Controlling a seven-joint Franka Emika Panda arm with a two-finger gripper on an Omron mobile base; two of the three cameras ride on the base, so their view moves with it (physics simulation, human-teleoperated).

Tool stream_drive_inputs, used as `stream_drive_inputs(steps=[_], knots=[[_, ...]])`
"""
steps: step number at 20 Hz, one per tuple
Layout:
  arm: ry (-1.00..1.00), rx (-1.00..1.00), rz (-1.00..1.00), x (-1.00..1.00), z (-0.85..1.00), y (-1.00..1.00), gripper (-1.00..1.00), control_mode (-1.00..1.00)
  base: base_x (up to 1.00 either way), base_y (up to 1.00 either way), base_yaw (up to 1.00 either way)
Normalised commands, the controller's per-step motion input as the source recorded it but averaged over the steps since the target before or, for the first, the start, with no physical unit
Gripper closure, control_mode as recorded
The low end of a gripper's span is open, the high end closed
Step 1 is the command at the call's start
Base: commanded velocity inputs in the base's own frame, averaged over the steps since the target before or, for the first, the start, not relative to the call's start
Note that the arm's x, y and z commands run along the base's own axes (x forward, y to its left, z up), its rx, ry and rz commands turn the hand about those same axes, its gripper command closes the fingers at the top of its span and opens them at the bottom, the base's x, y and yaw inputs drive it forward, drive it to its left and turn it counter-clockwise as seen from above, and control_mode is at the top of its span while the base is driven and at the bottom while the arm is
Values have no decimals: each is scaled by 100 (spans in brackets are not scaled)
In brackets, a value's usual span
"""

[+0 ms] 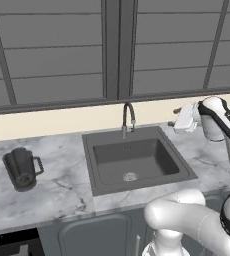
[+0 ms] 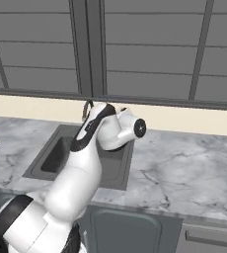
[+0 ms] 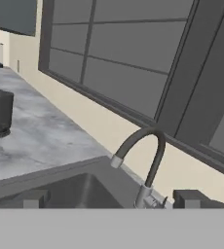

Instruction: Turn on the sink faucet and place the jug under the water for a few seconds to fill it up.

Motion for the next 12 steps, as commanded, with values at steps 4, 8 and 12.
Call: stream_drive_inputs(steps=[4, 8, 12], knots=[[-9, -2, 10, 12, -10, 0, -100, -100, 0, 0, 0], [-8, -2, 2, 24, -15, 12, -100, -100, 0, 0, 0], [-1, -6, 0, 23, -46, 41, -100, -100, 0, 0, 0]])
